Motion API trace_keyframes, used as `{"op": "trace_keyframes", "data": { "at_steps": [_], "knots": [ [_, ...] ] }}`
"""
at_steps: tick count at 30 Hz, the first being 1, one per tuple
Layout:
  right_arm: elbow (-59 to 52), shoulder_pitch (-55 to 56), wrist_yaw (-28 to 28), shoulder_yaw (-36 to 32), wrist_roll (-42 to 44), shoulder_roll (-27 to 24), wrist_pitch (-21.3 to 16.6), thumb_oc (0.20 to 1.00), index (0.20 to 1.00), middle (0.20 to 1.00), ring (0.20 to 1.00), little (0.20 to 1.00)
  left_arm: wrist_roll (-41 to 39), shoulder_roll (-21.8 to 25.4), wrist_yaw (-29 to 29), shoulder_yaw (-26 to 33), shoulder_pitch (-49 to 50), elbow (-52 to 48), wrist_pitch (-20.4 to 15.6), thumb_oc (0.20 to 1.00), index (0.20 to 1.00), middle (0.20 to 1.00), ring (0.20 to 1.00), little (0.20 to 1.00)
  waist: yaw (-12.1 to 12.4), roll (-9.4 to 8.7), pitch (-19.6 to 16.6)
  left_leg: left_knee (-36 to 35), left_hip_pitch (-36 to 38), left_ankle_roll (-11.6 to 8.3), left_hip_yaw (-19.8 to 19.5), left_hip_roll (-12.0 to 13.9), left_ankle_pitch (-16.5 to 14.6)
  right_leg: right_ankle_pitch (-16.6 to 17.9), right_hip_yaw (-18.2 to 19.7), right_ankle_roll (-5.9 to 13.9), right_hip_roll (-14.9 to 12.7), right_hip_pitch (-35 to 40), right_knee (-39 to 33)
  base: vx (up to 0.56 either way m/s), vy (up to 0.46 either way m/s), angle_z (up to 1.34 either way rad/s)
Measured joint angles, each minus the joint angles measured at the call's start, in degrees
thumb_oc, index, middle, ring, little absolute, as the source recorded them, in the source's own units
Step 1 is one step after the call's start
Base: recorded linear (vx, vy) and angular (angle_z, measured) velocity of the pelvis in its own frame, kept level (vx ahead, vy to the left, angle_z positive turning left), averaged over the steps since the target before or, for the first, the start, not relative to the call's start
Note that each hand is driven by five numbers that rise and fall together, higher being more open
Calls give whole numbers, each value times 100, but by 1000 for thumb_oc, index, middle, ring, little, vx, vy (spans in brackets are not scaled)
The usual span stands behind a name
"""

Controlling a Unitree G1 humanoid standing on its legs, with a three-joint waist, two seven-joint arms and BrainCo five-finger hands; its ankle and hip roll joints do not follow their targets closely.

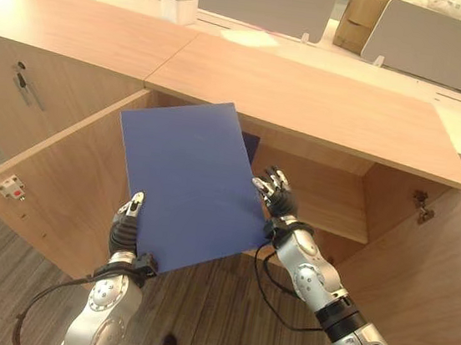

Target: Put the empty folder in the office cabinet

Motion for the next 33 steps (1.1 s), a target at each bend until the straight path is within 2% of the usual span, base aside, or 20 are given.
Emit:
{"op": "trace_keyframes", "data": {
  "at_steps": [6,11,18,22,23,24,25,33],
  "knots": [
    [-23,-1,7,83,-1,92,4,1000,1000,1000,1000,1000,-1,-6,-3,-5,-3,0,0,200,200,200,200,200,2,52,35,2,4,33,3,-2,26,0,0,0,0,2,0,0,0,0],
    [-124,-4,192,436,-8,-2,39,1000,1000,1000,1000,1000,-2,8,-8,-4,-13,4,1,200,200,200,200,200,3,54,36,1,1,31,1,-2,24,0,-1,0,0,1,0,0,0,0],
    [-307,-263,641,942,-133,-601,395,1000,1000,1000,1000,1000,-7,12,-25,-12,-11,13,4,200,200,200,200,200,19,56,38,-3,-8,-2,-15,-5,1,0,-14,0,-4,0,0,0,0,0],
    [-316,-349,790,1037,-248,-663,574,1000,1000,1000,1000,1000,-14,16,-60,6,-10,14,4,200,200,200,200,200,26,55,37,1,-12,0,-22,-5,4,0,-21,0,-4,0,0,0,0,0],
    [-317,-435,814,1161,-279,-774,658,762,762,762,762,762,-16,62,-78,5,-9,14,4,200,200,200,200,200,28,55,37,2,-12,5,-24,-8,8,0,-23,0,-6,0,0,0,0,0],
    [-317,-460,823,1175,-292,-813,693,310,310,310,310,310,-17,72,-81,2,-9,14,4,200,200,200,200,200,30,54,37,2,-12,6,-26,-10,9,0,-25,0,-8,0,0,0,0,0],
    [-317,-467,826,1156,-294,-830,722,200,200,200,200,200,-21,71,-87,3,-9,14,4,200,200,200,200,200,29,55,37,2,-12,5,-28,-11,8,0,-25,0,-9,0,-1,0,0,0],
    [-317,-466,904,1140,-288,-829,768,200,200,200,200,200,-190,65,-125,3,-13,18,4,200,200,200,200,200,22,56,38,3,-7,29,-28,-12,26,0,-23,0,-8,4,0,0,0,0]
  ]
}}
